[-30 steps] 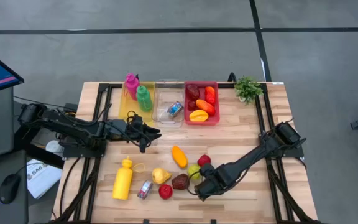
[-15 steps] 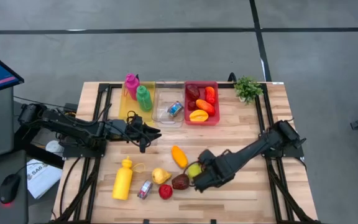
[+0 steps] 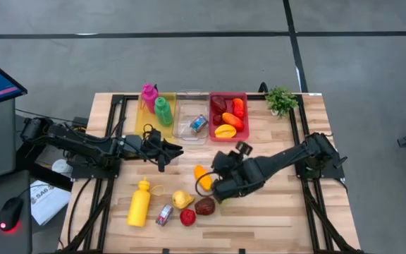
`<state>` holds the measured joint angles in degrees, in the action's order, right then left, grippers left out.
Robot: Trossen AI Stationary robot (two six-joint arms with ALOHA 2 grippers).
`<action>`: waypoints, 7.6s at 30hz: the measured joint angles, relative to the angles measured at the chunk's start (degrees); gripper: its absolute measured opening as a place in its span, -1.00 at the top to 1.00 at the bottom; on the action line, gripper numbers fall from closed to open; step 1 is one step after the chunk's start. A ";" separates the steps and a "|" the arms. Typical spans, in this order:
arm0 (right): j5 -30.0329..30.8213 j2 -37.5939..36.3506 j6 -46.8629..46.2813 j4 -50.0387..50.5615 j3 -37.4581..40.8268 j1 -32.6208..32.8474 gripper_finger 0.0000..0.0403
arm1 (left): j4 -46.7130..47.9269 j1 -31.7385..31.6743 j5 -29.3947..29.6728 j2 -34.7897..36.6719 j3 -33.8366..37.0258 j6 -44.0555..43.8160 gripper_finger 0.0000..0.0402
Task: Pick & Place Food Item
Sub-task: Put the blue tuna can into the transparent bin
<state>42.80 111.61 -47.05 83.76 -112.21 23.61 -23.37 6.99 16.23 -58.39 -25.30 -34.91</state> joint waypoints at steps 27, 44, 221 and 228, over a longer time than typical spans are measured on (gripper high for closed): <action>16.85 0.00 65.69 -33.47 -0.01 -10.02 0.43 | -13.02 0.02 11.69 -0.28 0.00 -48.16 0.44; 15.59 2.47 82.17 -38.45 -0.02 -10.64 0.43 | -21.36 0.00 11.63 -0.68 0.00 -48.40 0.09; 17.48 -17.70 20.46 -6.52 0.04 -7.20 0.99 | 5.41 -10.82 20.31 -18.49 -8.39 -18.85 0.32; 17.06 -17.20 20.46 -5.39 -0.01 -8.46 0.98 | 12.95 -10.82 22.51 -18.49 -9.27 -16.20 0.32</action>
<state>59.86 94.41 -26.59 78.36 -112.22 15.15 -10.43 -3.84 38.74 -76.88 -34.57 -51.11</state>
